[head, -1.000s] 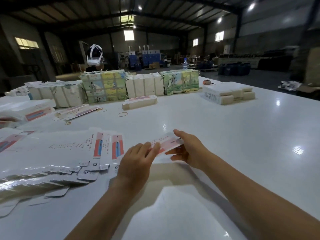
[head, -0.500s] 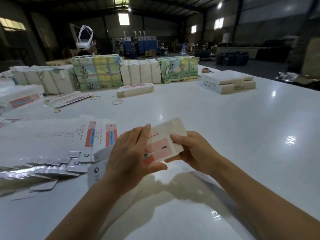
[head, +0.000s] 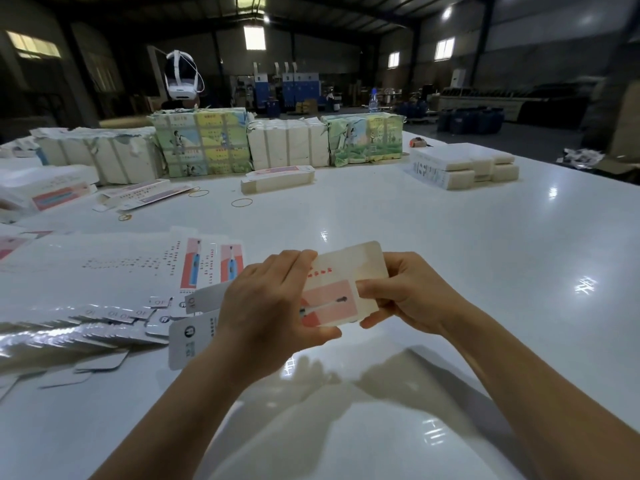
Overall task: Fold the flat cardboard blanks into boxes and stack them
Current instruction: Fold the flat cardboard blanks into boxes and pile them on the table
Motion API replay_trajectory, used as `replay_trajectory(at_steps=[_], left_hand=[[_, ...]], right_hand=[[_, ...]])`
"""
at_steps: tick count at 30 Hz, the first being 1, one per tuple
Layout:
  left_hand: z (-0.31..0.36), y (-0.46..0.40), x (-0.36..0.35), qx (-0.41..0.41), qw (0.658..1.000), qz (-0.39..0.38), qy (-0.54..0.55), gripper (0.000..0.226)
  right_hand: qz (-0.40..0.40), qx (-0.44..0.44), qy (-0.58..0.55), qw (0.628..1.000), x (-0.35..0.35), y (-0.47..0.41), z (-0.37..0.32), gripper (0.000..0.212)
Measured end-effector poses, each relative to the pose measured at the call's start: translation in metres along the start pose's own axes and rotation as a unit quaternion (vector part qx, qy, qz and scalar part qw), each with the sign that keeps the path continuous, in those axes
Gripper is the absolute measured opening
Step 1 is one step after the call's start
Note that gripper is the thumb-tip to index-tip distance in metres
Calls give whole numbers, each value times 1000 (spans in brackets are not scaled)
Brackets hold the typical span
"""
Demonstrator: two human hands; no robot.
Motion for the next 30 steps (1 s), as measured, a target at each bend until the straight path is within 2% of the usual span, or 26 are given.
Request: replay_trajectory(at_steps=[6,8,10,12,13,15,17,18,22,26,30], left_hand=[[0,-2,4,4,999,13,32,64],[-1,-2,6,9,999,13,50,65],[-2,-3,6,19,997,5,69,67],[-3,-3,6,35,996,6,87,65],[-4,-3,7,44,995,10,91,63],[-10,-3,10,69,993,20,89,62],[-18,-1,13,106,990,35,82,62],[-21,0,14,123,988,42,80,61],[-25,2,12,146,985,45,86,60],[-24,3,7,149,982,49,101,61],[-17,4,-1,134,986,35,93,60]], right_hand=[[6,3,62,998,2,0,1,20],[-16,-9,34,999,-1,0,3,20],[-27,-23,4,999,-4,0,4,30],[-14,-23,-11,1000,-5,1,3,30],[20,-11,-16,1000,-2,1,2,26],[173,60,-7,983,13,6,-5,16],[336,167,69,924,25,25,-16,13],[361,207,116,902,20,30,-22,12],[317,249,232,885,-12,29,-21,18],[296,241,245,891,-25,29,-17,31],[268,207,221,915,-32,27,-13,38]])
Point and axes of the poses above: each hand's wrist, its own y-axis away from the middle knuckle, its own x-axis out of the back of the hand, z = x × y, the point moved 7 cm from there along -y, towards the middle knuckle, and after that the axes turned 5 degrees about y, right-handed, at the moved point
